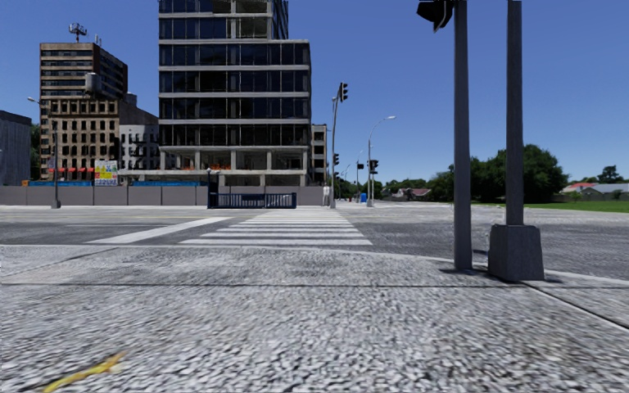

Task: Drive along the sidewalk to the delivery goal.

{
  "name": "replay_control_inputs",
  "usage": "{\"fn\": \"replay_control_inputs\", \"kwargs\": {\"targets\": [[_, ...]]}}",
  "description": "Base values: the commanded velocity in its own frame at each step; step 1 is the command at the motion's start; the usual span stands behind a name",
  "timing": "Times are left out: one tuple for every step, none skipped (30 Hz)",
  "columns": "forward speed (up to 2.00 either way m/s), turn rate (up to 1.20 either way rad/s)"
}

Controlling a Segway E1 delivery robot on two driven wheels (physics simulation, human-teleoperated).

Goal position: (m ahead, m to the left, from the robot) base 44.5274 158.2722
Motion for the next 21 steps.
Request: {"fn": "replay_control_inputs", "kwargs": {"targets": [[2.0,0.4],[2.0,0.0],[2.0,0.0],[2.0,0.0],[2.0,0.0],[2.0,0.0],[2.0,0.0],[2.0,0.0],[2.0,0.0],[2.0,0.0],[2.0,0.0],[2.0,0.0],[2.0,0.0],[2.0,0.0],[2.0,0.0],[2.0,0.0],[2.0,0.0],[2.0,0.0],[2.0,0.0],[2.0,0.0],[2.0,0.0]]}}
